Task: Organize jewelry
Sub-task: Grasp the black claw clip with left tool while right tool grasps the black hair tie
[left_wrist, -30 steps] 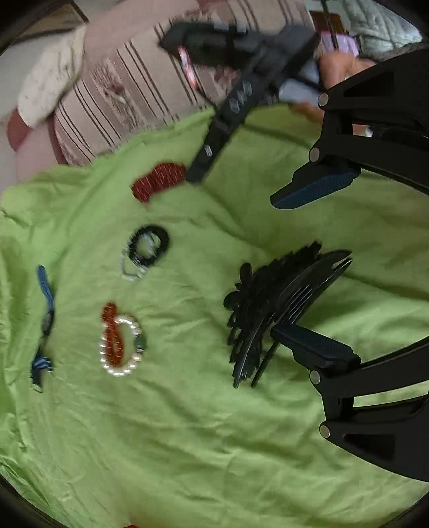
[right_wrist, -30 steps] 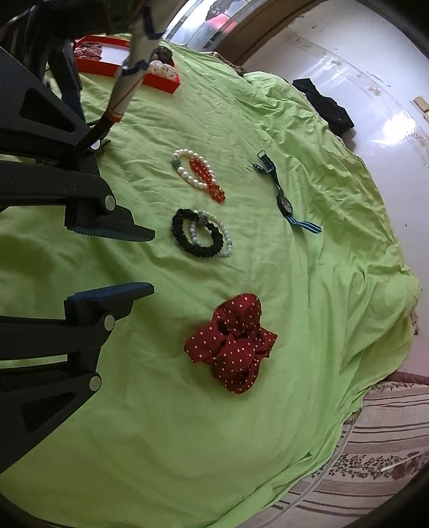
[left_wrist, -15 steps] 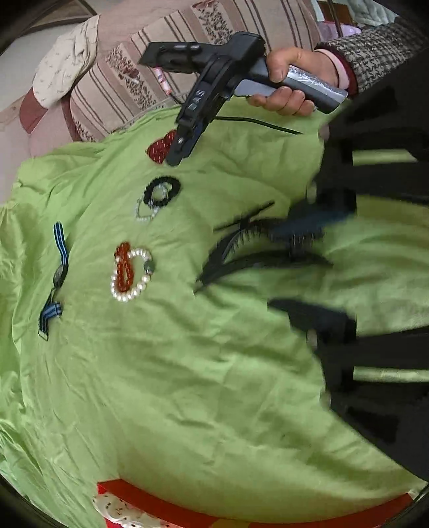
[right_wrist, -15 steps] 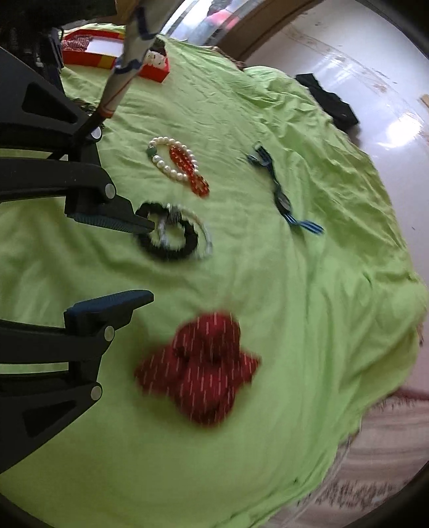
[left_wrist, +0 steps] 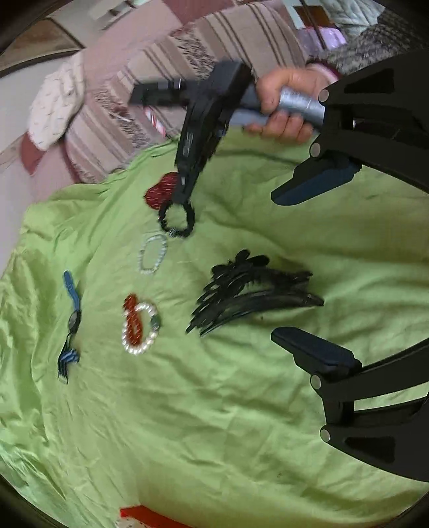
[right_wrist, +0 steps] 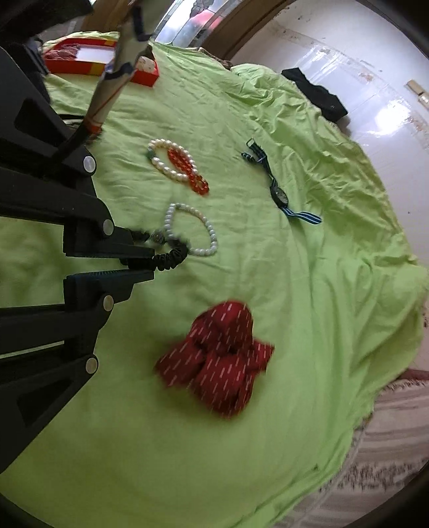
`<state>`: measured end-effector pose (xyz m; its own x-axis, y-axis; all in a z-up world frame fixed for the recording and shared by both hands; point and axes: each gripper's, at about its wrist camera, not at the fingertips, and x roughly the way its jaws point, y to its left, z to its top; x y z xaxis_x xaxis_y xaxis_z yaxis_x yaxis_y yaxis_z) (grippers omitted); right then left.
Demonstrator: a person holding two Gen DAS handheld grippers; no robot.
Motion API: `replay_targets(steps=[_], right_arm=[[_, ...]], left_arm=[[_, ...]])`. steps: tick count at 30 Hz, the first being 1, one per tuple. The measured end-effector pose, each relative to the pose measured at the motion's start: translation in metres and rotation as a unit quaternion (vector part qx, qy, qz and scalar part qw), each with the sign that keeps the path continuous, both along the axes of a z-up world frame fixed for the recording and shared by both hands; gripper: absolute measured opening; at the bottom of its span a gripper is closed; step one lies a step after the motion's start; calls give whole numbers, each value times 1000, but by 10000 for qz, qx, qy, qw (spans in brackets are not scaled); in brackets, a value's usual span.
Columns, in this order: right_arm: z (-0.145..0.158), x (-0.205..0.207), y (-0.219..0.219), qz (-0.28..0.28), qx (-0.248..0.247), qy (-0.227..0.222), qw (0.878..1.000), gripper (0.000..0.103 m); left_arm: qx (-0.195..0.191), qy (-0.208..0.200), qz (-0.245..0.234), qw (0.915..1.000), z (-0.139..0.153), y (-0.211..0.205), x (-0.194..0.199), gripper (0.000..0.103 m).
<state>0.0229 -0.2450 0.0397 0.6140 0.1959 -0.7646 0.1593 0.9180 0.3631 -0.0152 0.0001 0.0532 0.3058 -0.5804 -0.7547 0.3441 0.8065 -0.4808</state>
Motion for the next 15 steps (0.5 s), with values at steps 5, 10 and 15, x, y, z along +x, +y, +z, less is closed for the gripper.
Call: replay_targets(steps=[5,10,15], right_arm=[[2,-47,-14,-1,124,85,9999,7],[-11,-64,-19,-94,-85,195,9997,20],[-15,-55,-19,-277,-283,61,9992,49]], left_arm=[[653,-203,-71,9976,-7,-28,9,75],[850,258,70,9960,-28,-32,25,30],[692,229,160,9972,-23,-18,20,29]])
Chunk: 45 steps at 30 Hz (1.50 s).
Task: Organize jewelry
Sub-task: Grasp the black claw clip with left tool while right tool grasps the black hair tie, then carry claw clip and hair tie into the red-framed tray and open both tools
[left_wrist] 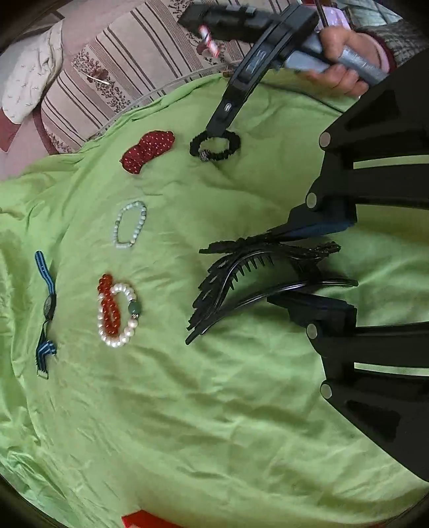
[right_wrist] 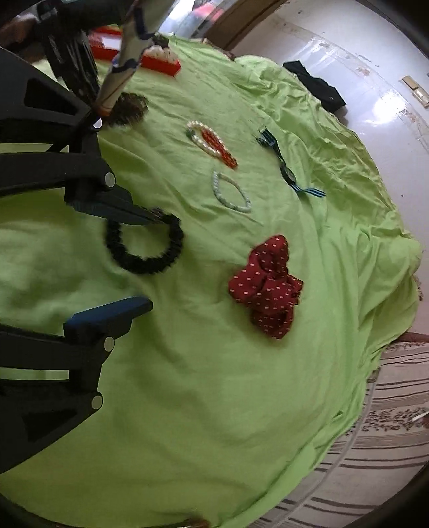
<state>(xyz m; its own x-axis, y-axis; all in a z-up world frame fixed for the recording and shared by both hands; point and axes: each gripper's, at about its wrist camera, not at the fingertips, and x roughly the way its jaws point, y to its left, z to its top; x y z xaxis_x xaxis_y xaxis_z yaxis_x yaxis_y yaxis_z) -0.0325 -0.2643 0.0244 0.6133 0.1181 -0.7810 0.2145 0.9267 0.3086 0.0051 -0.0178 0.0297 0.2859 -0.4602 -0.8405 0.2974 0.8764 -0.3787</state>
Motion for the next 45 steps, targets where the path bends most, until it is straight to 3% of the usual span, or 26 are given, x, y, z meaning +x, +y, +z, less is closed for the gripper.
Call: replay_targets(steps=[1,2,3,7,13,19,27,34,40,45], right_arm=[[-3,5,1,-6,-69,33,10000,47],[-7,10,3,6,-137,111,9998,25],[-11,14,4,23,-171,204,9996,9],[-5,7,6,-5,-71,130,9999,8],[44,-19,38,281,-387,-246,9986,8],[86,-26,93,860,-451,-552,9937,8],[103,-9,223,2072,-375,-521,9762,8],[93,23,341,2910,-69,-281,9563,8],[59,65,406,3031,469,118,9517,8],[29,80,433,3031,360,421,9513,9]], left_arm=[[-29,-11,-5,10000,4,3,-3,29],[-52,-35,-9,10000,8,5,-6,29],[-82,-68,-8,9999,13,8,-11,29],[-260,-230,24,9994,40,27,-29,29],[-541,-527,404,9963,78,85,-58,29],[-177,-890,1174,9889,98,172,-77,30],[468,-703,2345,9684,83,305,-62,30],[661,-331,2934,9531,50,383,-26,30],[508,-118,2958,9538,30,415,-5,30],[757,-201,2917,9533,25,412,-2,30]])
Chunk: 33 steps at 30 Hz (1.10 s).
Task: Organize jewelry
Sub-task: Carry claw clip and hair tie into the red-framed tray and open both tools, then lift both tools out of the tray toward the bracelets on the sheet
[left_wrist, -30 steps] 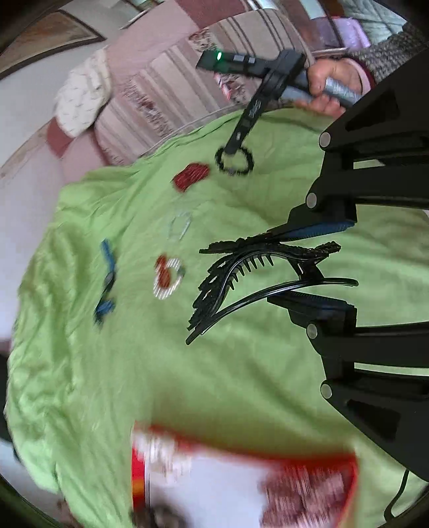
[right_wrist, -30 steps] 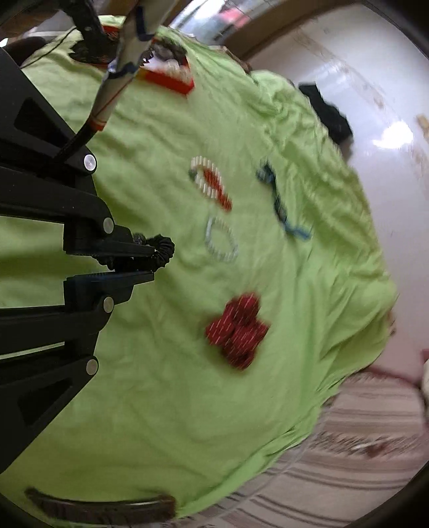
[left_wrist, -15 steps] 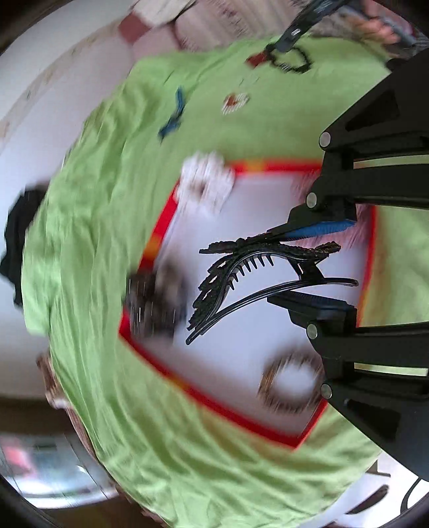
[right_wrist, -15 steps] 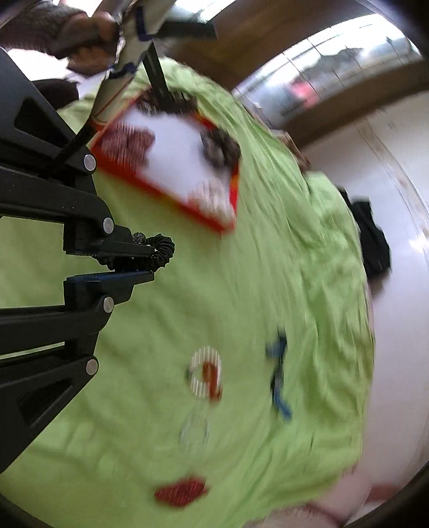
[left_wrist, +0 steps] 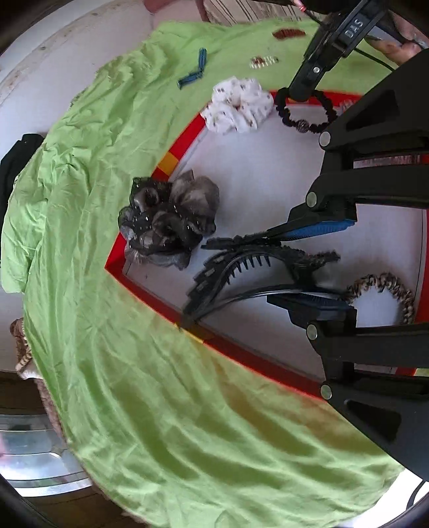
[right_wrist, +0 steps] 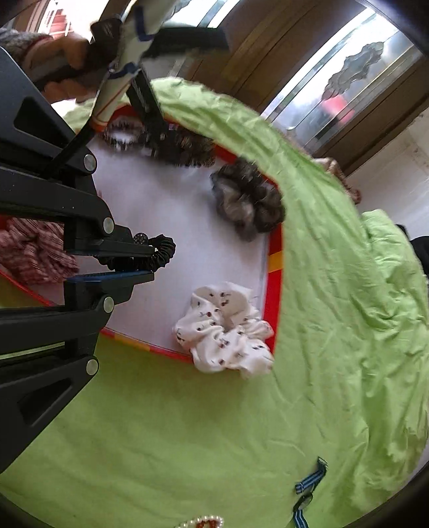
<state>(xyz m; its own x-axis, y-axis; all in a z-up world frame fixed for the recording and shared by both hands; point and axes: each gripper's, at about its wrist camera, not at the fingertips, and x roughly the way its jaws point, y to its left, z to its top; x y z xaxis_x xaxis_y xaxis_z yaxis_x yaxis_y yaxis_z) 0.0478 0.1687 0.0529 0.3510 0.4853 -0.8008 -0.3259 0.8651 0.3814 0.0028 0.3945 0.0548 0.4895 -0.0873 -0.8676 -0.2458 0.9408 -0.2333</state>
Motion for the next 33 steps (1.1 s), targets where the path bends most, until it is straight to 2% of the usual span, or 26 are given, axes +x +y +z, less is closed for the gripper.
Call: replay_targets(steps=[5,7,8,11,15,17,20,26,30,33], right_arm=[[-10,-6,7,31,-810,-396,9959,13],[-8,-11,4,56,-963,-497,9941,23],[-5,-15,2,63,-992,-534,9936,36],[8,-29,-7,63,-968,-730,9926,48],[31,-66,-32,2,-956,-1150,9888,49],[37,-90,-47,-53,-954,-1331,9865,54],[33,-134,-77,-188,-1100,-1543,9817,55],[12,-184,-135,-613,-1026,-1246,9850,55],[4,-205,-166,-894,-1067,-1274,9820,55],[-1,-216,-184,-1115,-981,-1223,9813,55]], left_arm=[[-104,-76,-25,9999,2,3,-8,31],[-166,-148,52,9997,7,6,-14,33],[-152,-200,122,9996,12,7,-19,38],[22,-414,296,9987,28,7,-34,49],[312,-610,508,9964,52,-1,-62,49],[401,-702,614,9948,63,-12,-80,51],[467,-849,650,9932,76,-35,-105,55],[560,-1144,563,9903,92,-100,-143,58],[430,-1239,286,9909,96,-144,-159,59],[567,-1255,77,9904,97,-173,-168,59]])
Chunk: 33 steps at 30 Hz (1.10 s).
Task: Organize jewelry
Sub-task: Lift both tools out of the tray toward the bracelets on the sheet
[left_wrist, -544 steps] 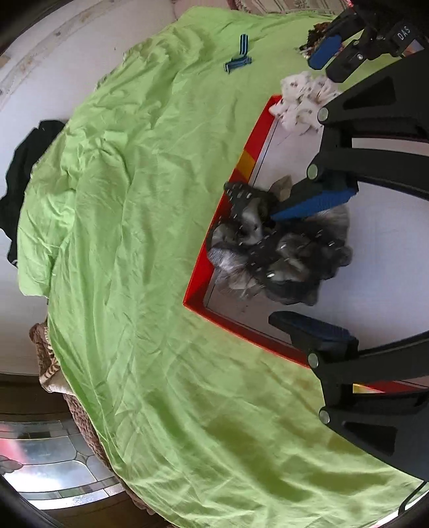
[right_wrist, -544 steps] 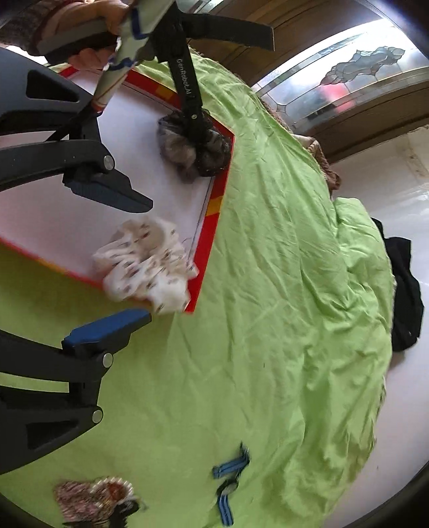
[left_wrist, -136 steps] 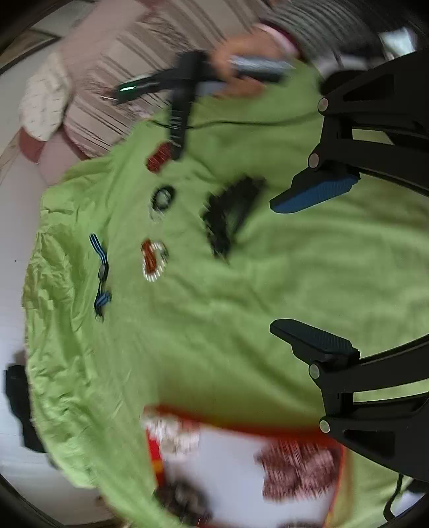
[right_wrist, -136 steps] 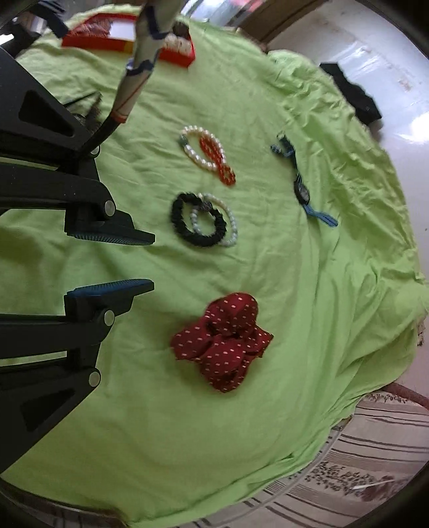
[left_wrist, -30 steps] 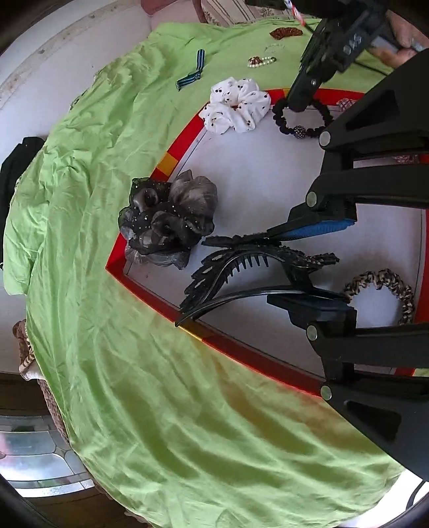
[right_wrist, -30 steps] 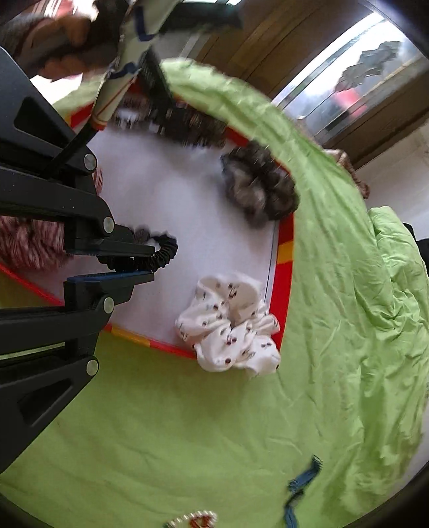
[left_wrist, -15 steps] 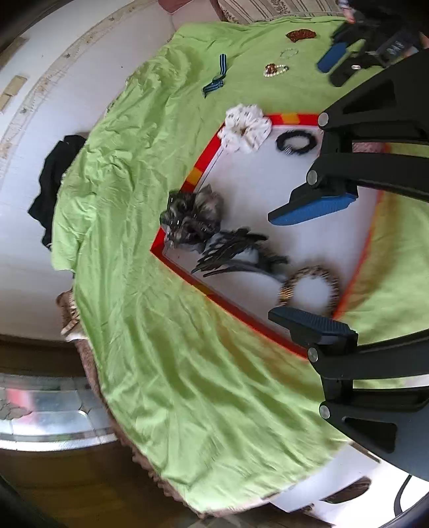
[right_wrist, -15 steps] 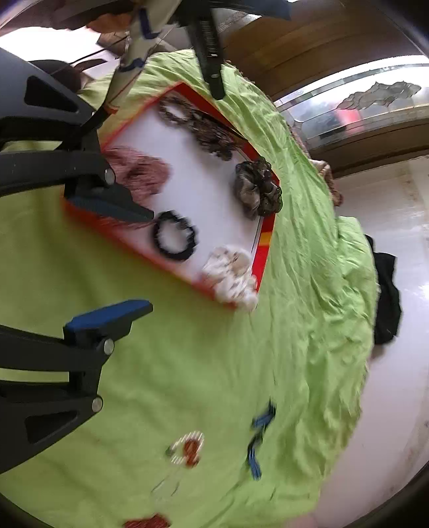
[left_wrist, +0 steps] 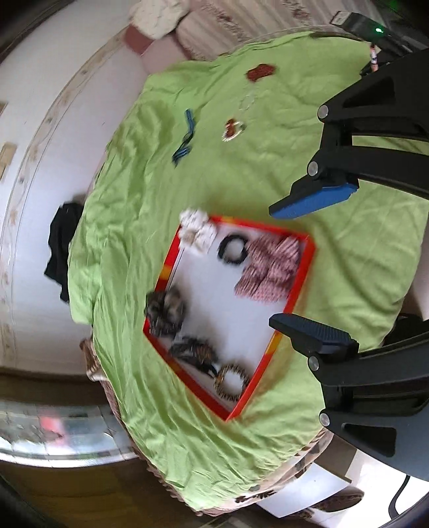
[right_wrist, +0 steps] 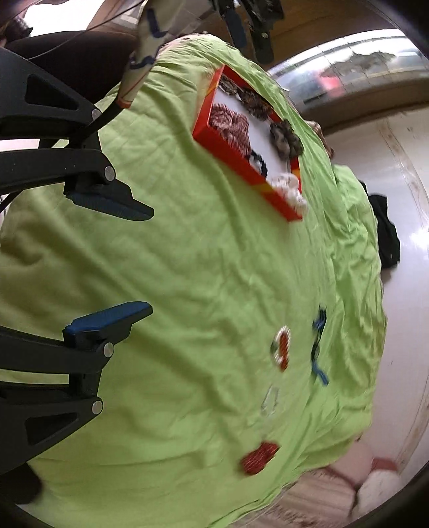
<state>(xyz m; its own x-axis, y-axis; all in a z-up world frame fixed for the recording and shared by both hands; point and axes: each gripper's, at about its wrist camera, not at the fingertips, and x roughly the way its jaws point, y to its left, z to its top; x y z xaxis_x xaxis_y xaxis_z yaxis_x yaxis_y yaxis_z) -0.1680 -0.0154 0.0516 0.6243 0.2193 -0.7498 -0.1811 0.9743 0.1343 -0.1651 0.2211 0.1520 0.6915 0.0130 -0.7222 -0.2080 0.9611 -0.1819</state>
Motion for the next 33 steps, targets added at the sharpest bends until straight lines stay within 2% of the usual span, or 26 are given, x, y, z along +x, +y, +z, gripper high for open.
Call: replay_targets(steps=[5,10,19,26,33], right_arm=[[-3,-13,-14,-161,37,-47,9999,55],[-4,-19,-20,-245,20,-83,9997,55],[4,-31,-37,-560,-222,-132,9981,55],[0,-43,-52,-863,-337,25,9957,55],[8,-52,-61,-1046,-493,-56,9933,55]], left_arm=[[222,9,-301,9993,2,-36,-9,59],[332,46,-479,9983,2,-54,-13,59],[92,86,-871,9961,-6,-75,-12,59],[36,230,-1199,9925,-19,-94,-9,59],[-28,294,-1364,9902,-24,-104,-6,59]])
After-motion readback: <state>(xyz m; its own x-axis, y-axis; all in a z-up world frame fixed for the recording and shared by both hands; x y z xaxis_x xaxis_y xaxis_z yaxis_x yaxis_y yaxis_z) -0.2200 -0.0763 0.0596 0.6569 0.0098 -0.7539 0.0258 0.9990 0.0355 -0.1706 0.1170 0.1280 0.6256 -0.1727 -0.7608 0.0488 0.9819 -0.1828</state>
